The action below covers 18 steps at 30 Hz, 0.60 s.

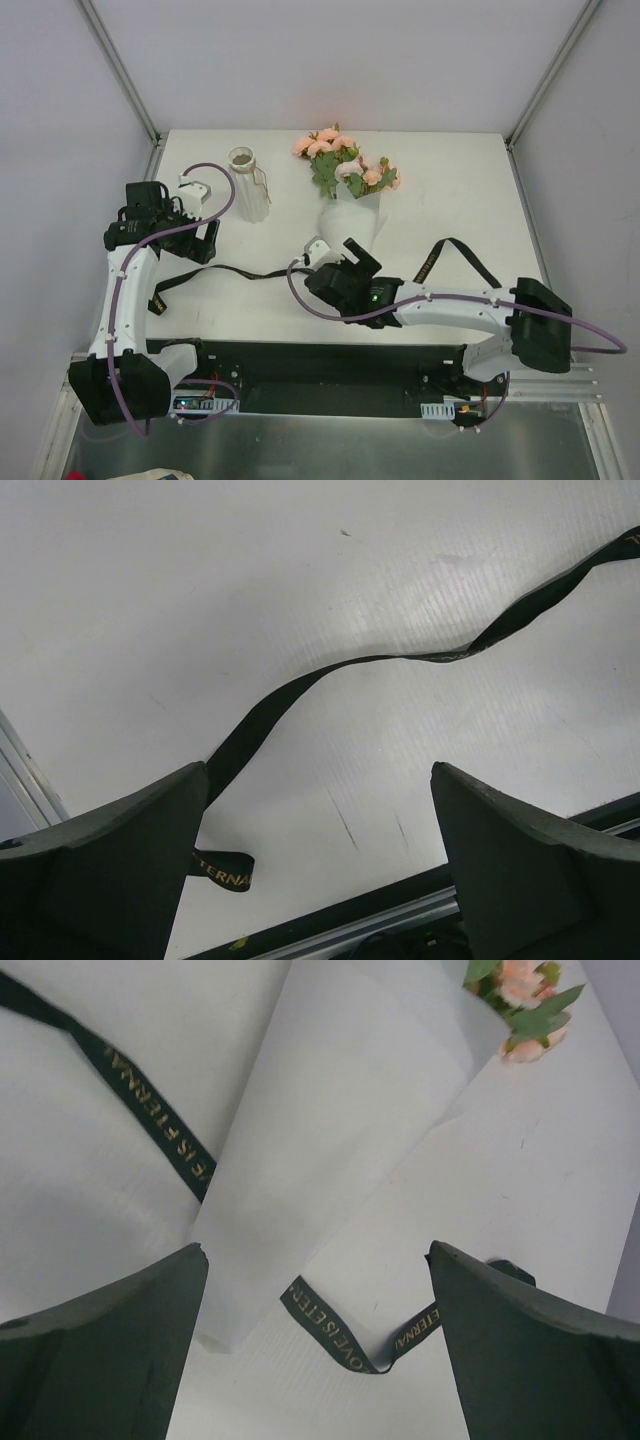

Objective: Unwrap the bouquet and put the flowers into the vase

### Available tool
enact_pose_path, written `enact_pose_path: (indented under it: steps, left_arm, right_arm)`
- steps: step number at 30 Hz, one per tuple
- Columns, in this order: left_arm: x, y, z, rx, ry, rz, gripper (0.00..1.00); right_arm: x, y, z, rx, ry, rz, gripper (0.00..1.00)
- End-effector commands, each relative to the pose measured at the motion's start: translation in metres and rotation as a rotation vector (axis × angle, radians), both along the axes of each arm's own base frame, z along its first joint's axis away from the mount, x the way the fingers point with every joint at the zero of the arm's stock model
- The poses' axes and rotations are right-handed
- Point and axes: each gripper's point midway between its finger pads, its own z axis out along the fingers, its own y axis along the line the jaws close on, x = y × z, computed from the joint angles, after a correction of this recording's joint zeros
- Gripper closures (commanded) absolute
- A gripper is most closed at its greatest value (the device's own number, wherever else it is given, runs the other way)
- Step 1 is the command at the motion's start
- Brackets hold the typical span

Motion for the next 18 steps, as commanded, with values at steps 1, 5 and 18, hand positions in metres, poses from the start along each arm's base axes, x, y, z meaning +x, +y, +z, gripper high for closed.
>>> enact_pose_path:
  steps: [1, 5, 18]
  left_arm:
    - [0.000, -0.004, 0.003, -0.012, -0.015, -0.006, 0.06]
    - [-0.001, -0.005, 0.000, -0.015, -0.009, -0.009, 0.06]
    - [-0.001, -0.006, -0.006, -0.021, 0.009, -0.020, 0.04]
  right_arm:
    - [-0.009, -0.014, -0.039, -0.127, 0.098, 0.006, 0.03]
    - [-0.006, -0.015, -0.056, -0.203, 0.118, 0.015, 0.01]
    - [-0.004, -0.017, -0.078, -0.435, 0.054, 0.005, 0.04]
